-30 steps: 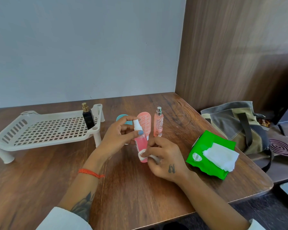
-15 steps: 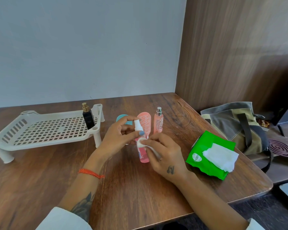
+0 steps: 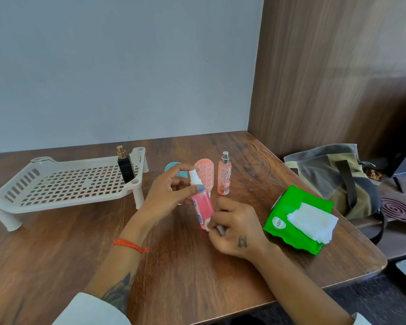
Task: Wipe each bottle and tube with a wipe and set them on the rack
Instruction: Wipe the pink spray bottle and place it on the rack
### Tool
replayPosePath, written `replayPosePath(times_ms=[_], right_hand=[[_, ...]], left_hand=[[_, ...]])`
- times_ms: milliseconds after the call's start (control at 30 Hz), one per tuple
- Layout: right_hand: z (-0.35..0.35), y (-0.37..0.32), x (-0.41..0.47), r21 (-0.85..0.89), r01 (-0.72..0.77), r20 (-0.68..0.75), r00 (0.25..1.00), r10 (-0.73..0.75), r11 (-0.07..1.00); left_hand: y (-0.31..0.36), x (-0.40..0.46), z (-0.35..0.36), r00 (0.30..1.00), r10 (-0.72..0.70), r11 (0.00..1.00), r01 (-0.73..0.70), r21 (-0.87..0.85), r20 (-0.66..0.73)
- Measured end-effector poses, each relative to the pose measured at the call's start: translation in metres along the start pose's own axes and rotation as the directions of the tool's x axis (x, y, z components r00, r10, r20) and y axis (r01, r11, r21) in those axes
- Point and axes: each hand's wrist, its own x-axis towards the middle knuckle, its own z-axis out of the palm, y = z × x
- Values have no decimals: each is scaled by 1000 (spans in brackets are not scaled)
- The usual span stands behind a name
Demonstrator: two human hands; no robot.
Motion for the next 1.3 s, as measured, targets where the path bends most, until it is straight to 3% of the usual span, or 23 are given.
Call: replayPosePath(times_ms=[67,133,567,633,767,833,1033,1300], right_hand=[[-2,2,1,62,-48,-165,985,57,997],[-2,1,3,45,-54,-218,974,63,997],[1,-3,1,-58,26,161,987,-16,998],[0,-1,0,-23,-6,95,995,8,1000],[1,-1,3,81,-79,-233,968,96,994],[4,-1,6,34,-80,-269,959,86,996],[5,0,5,-50,-12,-153,988,5,999],[-1,-4,2,-115,82,148,987,-65,990]], left_hand=[[-1,0,0,1000,4,1000,-4,10,-3],[-1,0,1,1000,11,999,-10,33,-18],[1,-1,4,999,21,1000,-21,4,-48],[1,-1,4,999,15,1000,-15,-3,-45],[1,-1,4,999,17,1000,-17,7,-49],[1,-1,5,998,22,1000,-21,18,-57],[0,0,5,997,30,999,-27,35,-66],[3,-1,6,998,39,999,-39,-6,-57]])
